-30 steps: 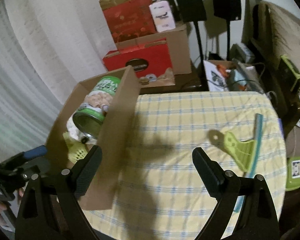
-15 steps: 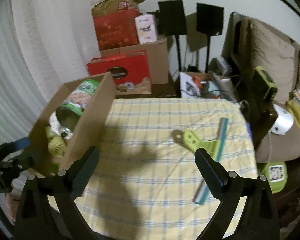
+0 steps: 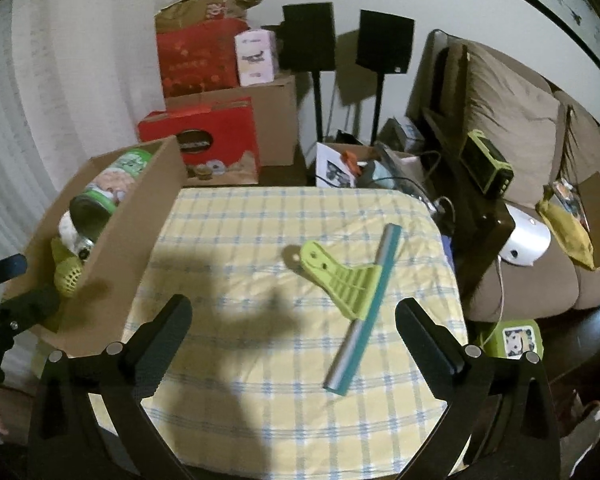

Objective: Organize objects
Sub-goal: 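Withdraw both grippers from the box toward the green squeegee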

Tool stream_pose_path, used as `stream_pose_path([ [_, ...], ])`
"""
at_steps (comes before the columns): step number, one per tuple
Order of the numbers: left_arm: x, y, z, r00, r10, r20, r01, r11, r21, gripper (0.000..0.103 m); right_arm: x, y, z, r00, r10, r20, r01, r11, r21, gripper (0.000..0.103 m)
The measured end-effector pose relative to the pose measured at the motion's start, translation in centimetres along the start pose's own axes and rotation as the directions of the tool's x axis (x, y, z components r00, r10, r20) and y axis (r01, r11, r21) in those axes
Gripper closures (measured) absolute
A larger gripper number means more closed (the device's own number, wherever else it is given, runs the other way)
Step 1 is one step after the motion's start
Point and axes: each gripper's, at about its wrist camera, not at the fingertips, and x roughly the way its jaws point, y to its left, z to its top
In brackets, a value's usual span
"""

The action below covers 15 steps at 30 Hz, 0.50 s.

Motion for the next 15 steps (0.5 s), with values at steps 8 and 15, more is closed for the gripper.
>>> stream_pose_path([
  [8, 1.7, -2.5, -0.9, 0.996, -0.081, -0.033, 0.081, 0.997, 0.012, 0.001, 0.4, -4.4, -0.7, 1.000, -0.002, -0.020, 0.004, 0.996, 0.094, 0.001],
  [15, 3.7, -5.2, -1.6, 0.987, -0.139, -0.075, 0.140, 0.990, 0.006, 0.001, 0.6, -7.6, -1.3, 0.999, 0.001, -0.039, 0.005, 0.987, 0.161, 0.001],
])
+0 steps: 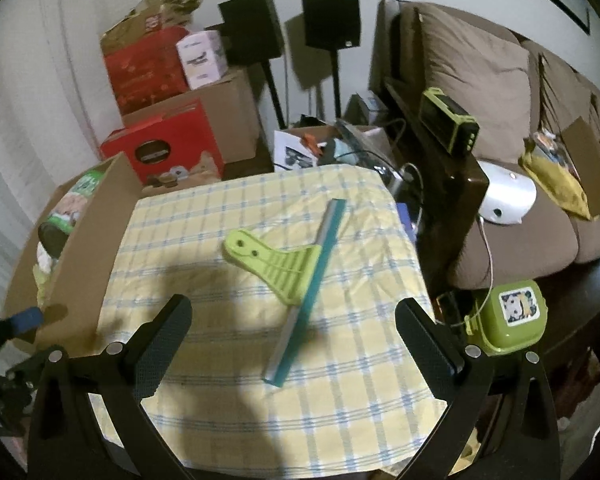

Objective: Organize objects
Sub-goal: 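Withdraw both grippers from the box toward the green squeegee, then grasp the squeegee blade with the right gripper while the left gripper grips its handle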

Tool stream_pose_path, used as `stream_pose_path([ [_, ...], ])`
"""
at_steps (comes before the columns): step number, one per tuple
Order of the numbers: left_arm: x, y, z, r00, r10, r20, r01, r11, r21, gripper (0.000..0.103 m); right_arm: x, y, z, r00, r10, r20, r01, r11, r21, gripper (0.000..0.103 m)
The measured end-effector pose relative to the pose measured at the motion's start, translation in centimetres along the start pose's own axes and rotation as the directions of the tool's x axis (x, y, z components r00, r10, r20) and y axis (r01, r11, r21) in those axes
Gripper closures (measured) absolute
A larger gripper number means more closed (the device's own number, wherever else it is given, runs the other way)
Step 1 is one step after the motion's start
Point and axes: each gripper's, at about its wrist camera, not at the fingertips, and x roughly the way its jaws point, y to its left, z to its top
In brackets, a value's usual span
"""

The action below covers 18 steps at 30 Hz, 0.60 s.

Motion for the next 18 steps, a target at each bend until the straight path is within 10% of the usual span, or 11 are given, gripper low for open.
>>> stream_pose_path([
  [18, 7.6, -1.7, 4.0, 0.999, -0.037, -0.013, 0.035, 0.992, -0.117, 0.011, 5.1, -1.9, -3.0, 0.993, 0.051, -0.109, -0.047, 0.998, 0.036, 0.030],
])
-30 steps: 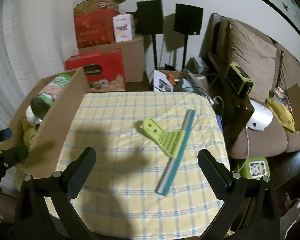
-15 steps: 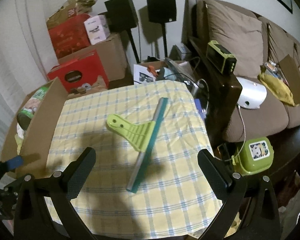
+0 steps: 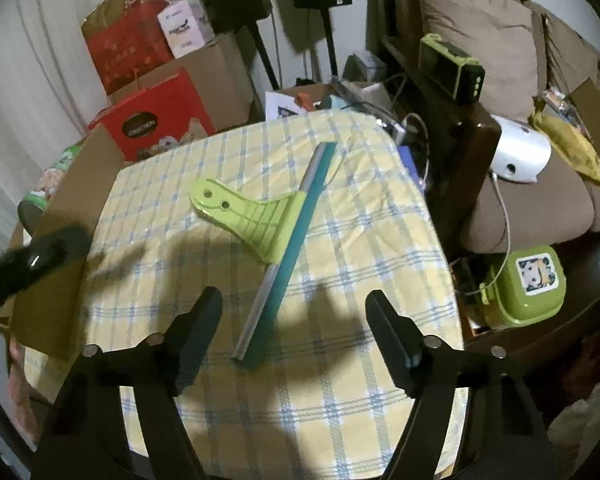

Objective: Organize objects
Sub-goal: 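Grasp the squeegee blade with the right gripper while the left gripper grips its handle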

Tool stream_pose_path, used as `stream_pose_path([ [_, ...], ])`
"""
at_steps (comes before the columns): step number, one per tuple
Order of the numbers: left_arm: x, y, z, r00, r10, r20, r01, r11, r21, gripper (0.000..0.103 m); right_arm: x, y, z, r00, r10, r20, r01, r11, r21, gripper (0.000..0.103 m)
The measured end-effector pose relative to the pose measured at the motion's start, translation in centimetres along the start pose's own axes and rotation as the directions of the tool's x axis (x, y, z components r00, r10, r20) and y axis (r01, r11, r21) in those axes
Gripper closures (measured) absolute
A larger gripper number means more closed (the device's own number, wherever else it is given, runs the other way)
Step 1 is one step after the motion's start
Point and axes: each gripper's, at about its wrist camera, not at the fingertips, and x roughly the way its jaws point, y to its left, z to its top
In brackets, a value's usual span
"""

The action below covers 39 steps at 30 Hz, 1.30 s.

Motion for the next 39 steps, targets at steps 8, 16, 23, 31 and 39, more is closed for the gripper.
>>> stream_pose_path([
  [8, 4.4, -0.9, 1.6, 0.999, -0.034, -0.035, 0.034, 0.999, -0.015, 0.032, 2.3, 0.3, -0.2, 0.999, 0.042, -0.032, -0.042, 0.999, 0.014, 0.044],
  [16, 8.5, -2.0, 2.7, 0.996, -0.033, -0.078, 0.032, 0.999, -0.012, 0.039, 3.6, 0.1, -0.2, 0.997, 0.058, -0.043, -0.057, 0.998, 0.028, 0.045],
  [23, 11.1, -1.6, 3.1, 0.991, -0.077, -0.109, 0.071, 0.996, -0.059, 0.051, 4.9, 0.9, -0.2, 0.995, 0.071, -0.065, -0.071, 0.997, 0.005, 0.050],
  [31, 12.3, -1.9, 3.3, 0.978, -0.151, -0.143, 0.141, 0.987, -0.080, 0.088, 5.2, 1.3, 0.2, 0.994, 0.083, -0.067, -0.083, 0.996, -0.005, 0.057],
  [39, 9.7, -3.2, 3.3, 0.978, -0.164, -0.128, 0.153, 0.984, -0.092, 0.095, 5.3, 1.1, 0.1, 0.994, 0.086, -0.071, -0.086, 0.996, 0.014, 0.065],
])
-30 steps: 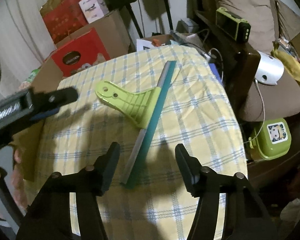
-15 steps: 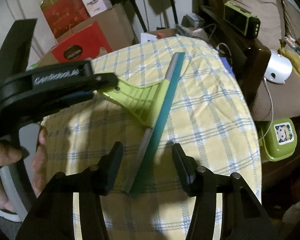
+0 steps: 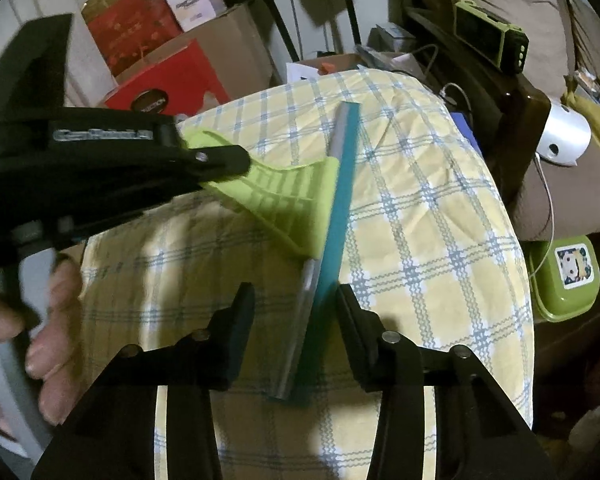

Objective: Organize objects
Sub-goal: 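Grasp the squeegee blade with the right gripper while the left gripper grips its handle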

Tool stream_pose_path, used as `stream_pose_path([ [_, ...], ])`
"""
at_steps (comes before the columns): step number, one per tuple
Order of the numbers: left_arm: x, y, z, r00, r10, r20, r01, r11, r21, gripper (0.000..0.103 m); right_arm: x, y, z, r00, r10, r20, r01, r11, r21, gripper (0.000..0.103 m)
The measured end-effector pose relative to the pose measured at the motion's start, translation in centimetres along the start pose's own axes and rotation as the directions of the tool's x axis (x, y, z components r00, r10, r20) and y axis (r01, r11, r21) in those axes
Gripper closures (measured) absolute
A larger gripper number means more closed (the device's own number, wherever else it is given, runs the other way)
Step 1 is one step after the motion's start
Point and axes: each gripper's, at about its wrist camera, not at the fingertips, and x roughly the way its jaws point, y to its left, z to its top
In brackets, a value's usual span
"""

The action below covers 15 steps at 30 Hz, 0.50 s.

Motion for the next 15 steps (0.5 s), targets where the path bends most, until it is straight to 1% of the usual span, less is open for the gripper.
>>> stream_pose_path([
  [4, -0.8, -0.3, -0.6, 1.000, 0.004, 0.010, -0.004, 1.000, -0.003, 0.095, -0.1, -0.1, 0.0, 1.000, 0.010, -0.003, -0.010, 1.000, 0.016, 0.067],
  [9, -2.9, -0.5, -1.1, 0.999, -0.017, 0.039, 0.017, 1.000, -0.003, 0.095, -0.4, -0.2, -0.2, 1.000, 0.024, -0.003, -0.024, 0.999, 0.034, 0.069],
  [11, -3.6, -0.7, -1.2, 0.999, -0.013, 0.052, 0.012, 1.000, 0.008, 0.095, -0.7, 0.0, -0.2, 0.999, 0.046, 0.002, -0.046, 0.998, 0.038, 0.072],
  [15, -4.9, -0.7, -1.6, 0.998, -0.016, 0.062, 0.016, 1.000, 0.004, 0.095, -1.5, 0.9, -0.1, 0.999, 0.053, 0.009, -0.053, 0.999, 0.014, 0.078],
])
